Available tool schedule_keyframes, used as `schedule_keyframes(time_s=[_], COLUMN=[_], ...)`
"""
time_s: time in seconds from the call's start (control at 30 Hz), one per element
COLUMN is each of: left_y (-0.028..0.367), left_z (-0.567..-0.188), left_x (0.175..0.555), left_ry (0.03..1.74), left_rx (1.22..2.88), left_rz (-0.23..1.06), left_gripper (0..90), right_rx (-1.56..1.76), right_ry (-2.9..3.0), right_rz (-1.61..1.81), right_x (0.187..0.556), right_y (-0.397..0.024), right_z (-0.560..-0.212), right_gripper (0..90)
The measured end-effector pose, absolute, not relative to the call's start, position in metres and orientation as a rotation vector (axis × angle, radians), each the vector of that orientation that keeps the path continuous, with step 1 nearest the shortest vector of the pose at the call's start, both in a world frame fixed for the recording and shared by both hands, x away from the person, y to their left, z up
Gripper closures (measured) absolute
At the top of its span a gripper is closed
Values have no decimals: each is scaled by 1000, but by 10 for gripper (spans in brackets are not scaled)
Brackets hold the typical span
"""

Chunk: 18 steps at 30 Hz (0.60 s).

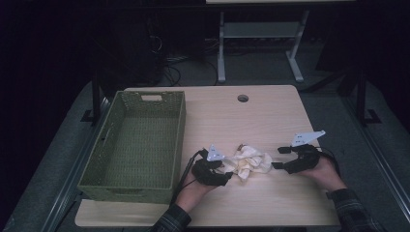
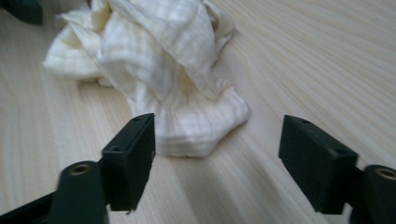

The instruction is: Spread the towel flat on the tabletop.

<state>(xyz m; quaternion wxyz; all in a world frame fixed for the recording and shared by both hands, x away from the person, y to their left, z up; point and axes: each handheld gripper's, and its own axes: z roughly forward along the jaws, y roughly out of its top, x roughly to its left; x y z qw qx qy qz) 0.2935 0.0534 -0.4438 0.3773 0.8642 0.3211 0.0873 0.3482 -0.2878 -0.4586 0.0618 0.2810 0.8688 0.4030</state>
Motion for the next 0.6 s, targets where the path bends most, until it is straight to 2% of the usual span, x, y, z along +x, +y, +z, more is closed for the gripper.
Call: schedule_keyframes(time_s=[0.23,0.37,0.4,0.43,0.5,0.6], left_y=[52,52,52,52,52,53], left_z=[-451,-454,-454,-455,-455,-451], left_x=[290,292,293,294,295,297], left_ry=[825,835,838,850,852,848], left_rx=[2253,2273,2281,2281,2279,2266], left_rz=[239,252,264,250,240,235], left_gripper=[476,625,625,727,790,830], right_rx=[855,865,861,856,860,862], right_ry=[2655,2653,2644,2632,2621,2623], right_rz=[1262,1276,1281,1289,1300,1290], right_x=[350,351,352,353,354,357], right_y=[-286,-286,-286,-284,-283,-281], right_z=[-457,-455,-454,-451,-449,-449], right_gripper=[349,405,419,451,470,485])
